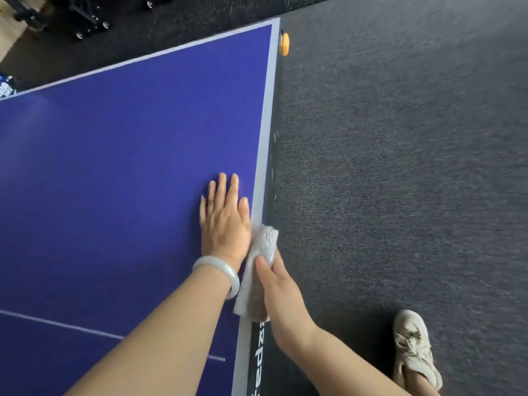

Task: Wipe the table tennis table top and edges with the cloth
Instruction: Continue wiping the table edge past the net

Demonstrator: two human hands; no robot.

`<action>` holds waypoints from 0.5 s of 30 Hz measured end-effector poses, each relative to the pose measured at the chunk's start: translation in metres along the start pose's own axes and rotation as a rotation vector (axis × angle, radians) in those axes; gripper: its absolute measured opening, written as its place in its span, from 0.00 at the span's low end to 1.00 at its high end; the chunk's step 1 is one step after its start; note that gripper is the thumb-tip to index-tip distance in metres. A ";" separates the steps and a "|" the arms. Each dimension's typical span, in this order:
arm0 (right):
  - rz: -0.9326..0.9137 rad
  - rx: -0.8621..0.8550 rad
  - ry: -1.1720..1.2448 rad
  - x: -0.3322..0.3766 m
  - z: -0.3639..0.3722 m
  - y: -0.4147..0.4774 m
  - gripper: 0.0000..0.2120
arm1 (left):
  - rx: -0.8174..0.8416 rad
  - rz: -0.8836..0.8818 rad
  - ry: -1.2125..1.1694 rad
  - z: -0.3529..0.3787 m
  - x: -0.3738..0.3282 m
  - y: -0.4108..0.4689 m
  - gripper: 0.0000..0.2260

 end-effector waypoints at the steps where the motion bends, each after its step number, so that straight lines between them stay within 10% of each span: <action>1: -0.011 0.037 0.007 0.011 0.004 0.008 0.26 | -0.016 -0.003 -0.002 0.000 0.001 -0.001 0.23; 5: 0.103 -0.011 0.099 0.070 -0.007 0.088 0.31 | -0.053 0.018 -0.022 -0.004 0.001 -0.004 0.23; 9: -0.162 -0.080 -0.018 0.135 -0.010 0.122 0.24 | -0.061 0.000 -0.025 -0.003 -0.001 -0.007 0.23; 15: -0.280 -0.061 -0.071 0.053 0.007 0.047 0.26 | -0.027 0.012 -0.018 -0.001 0.001 -0.007 0.24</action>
Point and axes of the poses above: each hand's wrist, its own y-axis towards the middle knuckle, its own z-axis out of the palm, x = y × z, the point moved 9 cm from there along y, towards the middle knuckle, and after that the axes turned 11 degrees about z, right-handed, at the moved point
